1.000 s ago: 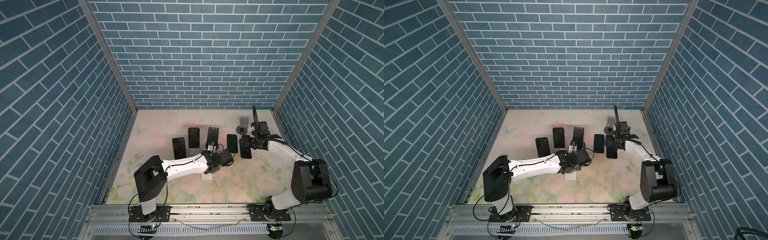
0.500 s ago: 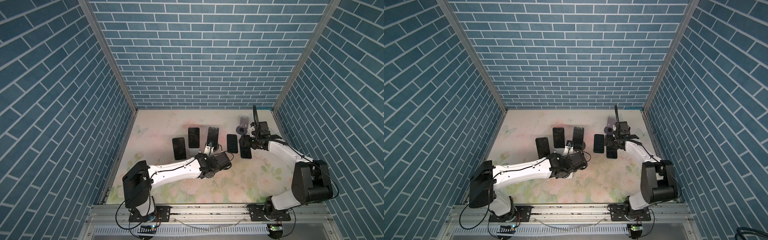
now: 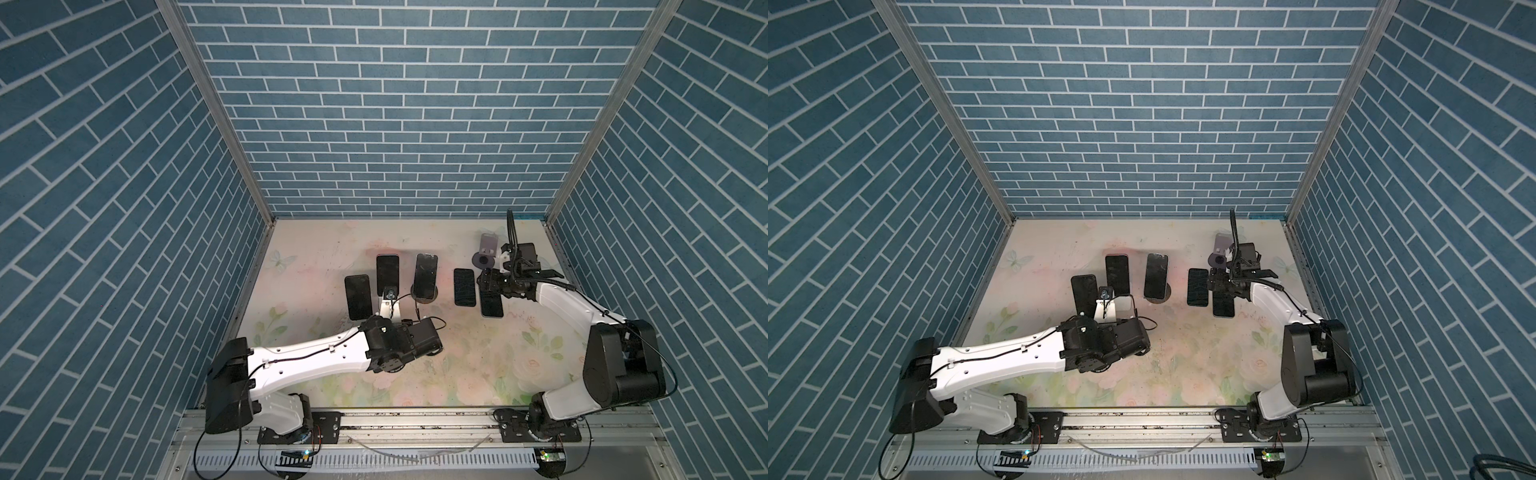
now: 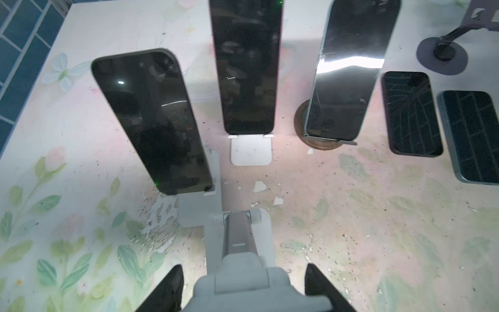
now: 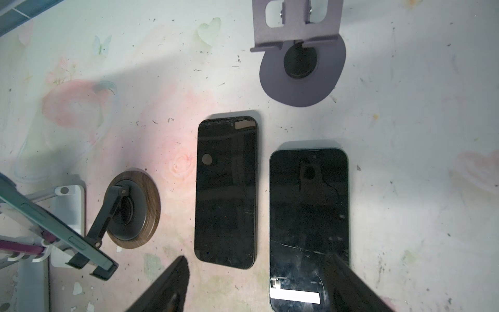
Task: Remove the phone from the phone stand
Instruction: Pick up the phone stand from the bottom-center of the table.
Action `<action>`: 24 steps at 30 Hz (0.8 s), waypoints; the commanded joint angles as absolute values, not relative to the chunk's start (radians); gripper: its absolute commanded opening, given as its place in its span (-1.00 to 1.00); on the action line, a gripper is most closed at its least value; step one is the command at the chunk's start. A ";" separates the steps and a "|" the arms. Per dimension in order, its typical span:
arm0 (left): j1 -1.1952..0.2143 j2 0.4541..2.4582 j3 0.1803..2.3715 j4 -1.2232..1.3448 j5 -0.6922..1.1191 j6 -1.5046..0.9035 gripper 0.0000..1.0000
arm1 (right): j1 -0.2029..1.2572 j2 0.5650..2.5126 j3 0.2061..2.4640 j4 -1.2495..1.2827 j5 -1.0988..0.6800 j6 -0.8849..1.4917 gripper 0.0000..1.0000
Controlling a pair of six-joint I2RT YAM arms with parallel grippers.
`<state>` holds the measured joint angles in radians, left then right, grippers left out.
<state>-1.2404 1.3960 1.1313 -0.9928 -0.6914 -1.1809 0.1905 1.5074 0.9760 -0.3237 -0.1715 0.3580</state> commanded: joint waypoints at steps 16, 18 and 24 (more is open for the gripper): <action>-1.252 1.225 1.156 -1.395 -0.889 -1.408 0.10 | 0.231 1.550 1.036 -0.327 -0.170 0.393 0.60; -1.246 1.211 1.165 -1.426 -0.912 -1.425 0.11 | 0.240 1.558 1.051 -0.335 -0.164 0.391 0.59; -1.168 1.163 1.186 -1.483 -0.952 -1.404 0.14 | 0.248 1.570 1.075 -0.345 -0.161 0.393 0.60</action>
